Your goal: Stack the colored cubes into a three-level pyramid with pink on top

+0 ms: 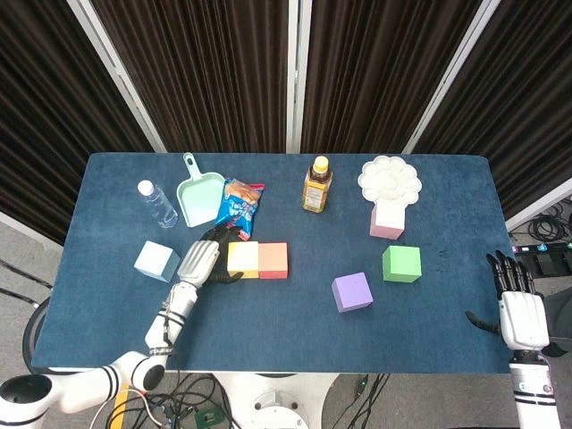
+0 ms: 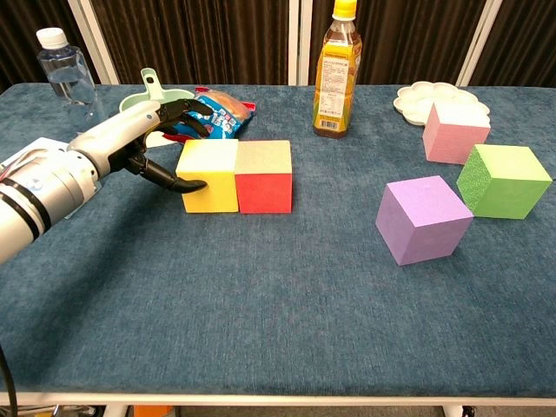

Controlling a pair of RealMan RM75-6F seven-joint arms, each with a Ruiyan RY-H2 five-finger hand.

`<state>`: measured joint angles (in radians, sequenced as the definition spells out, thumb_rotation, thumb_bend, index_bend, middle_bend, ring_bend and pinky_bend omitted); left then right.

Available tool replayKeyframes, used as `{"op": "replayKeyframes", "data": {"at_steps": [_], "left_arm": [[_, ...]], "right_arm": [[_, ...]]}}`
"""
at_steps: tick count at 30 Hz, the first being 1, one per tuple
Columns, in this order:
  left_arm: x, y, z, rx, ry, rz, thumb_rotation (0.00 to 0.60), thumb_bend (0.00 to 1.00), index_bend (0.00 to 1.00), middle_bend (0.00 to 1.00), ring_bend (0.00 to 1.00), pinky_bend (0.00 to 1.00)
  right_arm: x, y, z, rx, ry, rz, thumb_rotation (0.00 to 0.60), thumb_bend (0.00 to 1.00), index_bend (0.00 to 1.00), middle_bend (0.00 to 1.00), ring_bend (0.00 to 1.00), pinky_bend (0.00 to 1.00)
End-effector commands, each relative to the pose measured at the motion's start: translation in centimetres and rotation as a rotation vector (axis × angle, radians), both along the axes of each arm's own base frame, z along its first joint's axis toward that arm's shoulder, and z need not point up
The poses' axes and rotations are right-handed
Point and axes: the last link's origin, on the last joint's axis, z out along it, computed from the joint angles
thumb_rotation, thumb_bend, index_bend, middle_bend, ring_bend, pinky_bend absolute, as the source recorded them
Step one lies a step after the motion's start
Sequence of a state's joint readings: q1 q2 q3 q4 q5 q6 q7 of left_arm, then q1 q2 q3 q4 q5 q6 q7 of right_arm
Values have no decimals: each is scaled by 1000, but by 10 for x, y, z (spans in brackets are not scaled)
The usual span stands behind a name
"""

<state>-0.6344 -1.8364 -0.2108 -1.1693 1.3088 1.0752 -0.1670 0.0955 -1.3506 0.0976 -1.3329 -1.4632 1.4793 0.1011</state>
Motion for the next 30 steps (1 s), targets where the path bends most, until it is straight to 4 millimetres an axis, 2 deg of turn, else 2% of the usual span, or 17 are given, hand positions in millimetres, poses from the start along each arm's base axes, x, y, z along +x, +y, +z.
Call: {"op": "replayKeyframes", "data": {"at_steps": [1,11,15,20,23,26,30], "left_arm": [[0,-1,0,-2,-3,-2,600,144,122,122,37,129],[-1,-10,10,4,-24,-16,600,142,119,114,29,129],[-6,-17,30,39,-30,-11,600,136,116,101,19,128],[-29,-33,68,105,10,47,600,126,113,101,1,129],[-49,-50,90,142,28,100,600,126,113,100,0,129],[-60,-59,103,161,24,138,600,125,113,100,0,128],[-68,-67,112,161,23,166,600,121,113,100,0,128]], "right_arm": [[0,0,0,0,0,0,600,0,0,0,0,0],[7,-6,1,23,15,33,600,0,0,0,0,0],[27,-22,9,83,40,115,600,0,0,0,0,0],[61,-56,14,249,132,244,600,0,0,14,0,0],[82,-74,6,354,193,307,600,0,0,57,0,0],[99,-84,-7,459,209,339,600,0,0,100,0,0],[115,-85,-22,551,203,364,600,0,0,107,0,0]]}}
